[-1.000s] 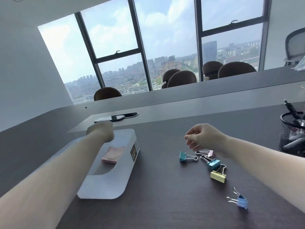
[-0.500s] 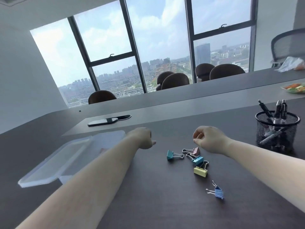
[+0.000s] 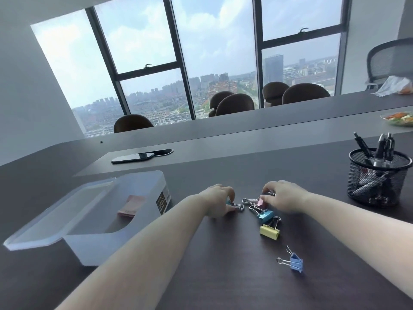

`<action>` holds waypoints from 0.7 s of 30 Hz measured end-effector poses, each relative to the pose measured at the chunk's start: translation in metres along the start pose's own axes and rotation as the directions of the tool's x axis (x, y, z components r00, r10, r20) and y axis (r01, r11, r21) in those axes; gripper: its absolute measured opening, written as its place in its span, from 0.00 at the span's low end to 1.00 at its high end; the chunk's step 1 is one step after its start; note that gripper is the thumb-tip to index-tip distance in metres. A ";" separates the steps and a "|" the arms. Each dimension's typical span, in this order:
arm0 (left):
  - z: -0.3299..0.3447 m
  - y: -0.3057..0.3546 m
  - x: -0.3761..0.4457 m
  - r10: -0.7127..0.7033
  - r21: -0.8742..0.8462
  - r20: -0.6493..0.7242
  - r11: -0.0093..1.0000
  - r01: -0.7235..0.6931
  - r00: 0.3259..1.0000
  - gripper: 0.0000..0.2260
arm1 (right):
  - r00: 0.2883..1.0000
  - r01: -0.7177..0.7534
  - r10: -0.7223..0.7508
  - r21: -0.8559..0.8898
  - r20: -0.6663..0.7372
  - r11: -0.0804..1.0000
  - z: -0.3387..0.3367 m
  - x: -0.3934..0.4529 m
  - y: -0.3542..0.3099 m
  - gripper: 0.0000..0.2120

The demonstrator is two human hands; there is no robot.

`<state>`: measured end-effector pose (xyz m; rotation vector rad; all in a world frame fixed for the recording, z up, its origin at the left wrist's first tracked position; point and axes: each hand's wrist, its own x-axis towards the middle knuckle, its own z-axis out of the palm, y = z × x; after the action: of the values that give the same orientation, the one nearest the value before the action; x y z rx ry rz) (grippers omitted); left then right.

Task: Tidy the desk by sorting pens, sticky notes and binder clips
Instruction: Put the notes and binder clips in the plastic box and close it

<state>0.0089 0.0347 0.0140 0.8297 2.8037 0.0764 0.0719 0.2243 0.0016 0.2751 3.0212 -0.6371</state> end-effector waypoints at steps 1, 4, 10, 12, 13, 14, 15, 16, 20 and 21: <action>-0.001 0.003 0.000 -0.007 0.008 0.004 1.000 0.007 1.000 0.19 | 1.000 0.008 -0.008 0.011 -0.009 1.000 0.000 0.000 -0.001 0.18; 0.001 0.011 -0.003 -0.020 0.008 -0.017 1.000 0.020 1.000 0.19 | 1.000 0.028 -0.028 0.028 -0.011 0.999 0.003 -0.002 -0.005 0.22; 0.013 0.021 -0.008 0.014 0.168 -0.062 0.986 -0.003 0.998 0.15 | 0.994 0.101 -0.105 -0.109 -0.026 0.989 0.020 -0.010 -0.015 0.18; 0.016 0.025 -0.008 0.015 0.173 -0.064 0.985 -0.004 0.998 0.15 | 0.993 0.114 -0.116 -0.096 -0.025 0.989 0.019 -0.011 -0.017 0.17; 0.015 0.027 -0.009 0.022 0.157 -0.073 0.987 -0.010 0.997 0.15 | 0.992 0.120 -0.122 -0.096 -0.016 0.988 0.017 -0.011 -0.018 0.17; 0.015 0.028 -0.009 0.033 0.137 -0.085 0.990 -0.021 0.996 0.14 | 0.993 0.121 -0.122 -0.098 -0.004 0.988 0.015 -0.011 -0.018 0.17; 0.014 0.028 -0.010 0.041 0.099 -0.100 0.995 -0.031 0.994 0.13 | 0.993 0.114 -0.114 -0.095 0.009 0.989 0.014 -0.011 -0.019 0.18; 0.014 0.027 -0.009 0.042 0.043 -0.109 0.998 -0.038 0.993 0.12 | 0.994 0.106 -0.104 -0.079 0.019 0.991 0.012 -0.011 -0.019 0.18; 0.015 0.022 -0.005 0.016 -0.177 -0.099 0.984 -0.033 0.995 0.14 | 0.996 0.083 -0.084 0.032 0.031 0.996 0.005 -0.008 -0.015 0.18; 0.015 0.023 -0.005 0.008 -0.200 -0.090 0.980 -0.026 0.996 0.15 | 0.996 0.085 -0.087 0.065 0.034 0.994 0.003 -0.009 -0.014 0.18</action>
<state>0.0285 0.0511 0.0024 0.8202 2.8098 0.4016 0.0781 0.2085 0.0053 0.1349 2.9955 -0.7369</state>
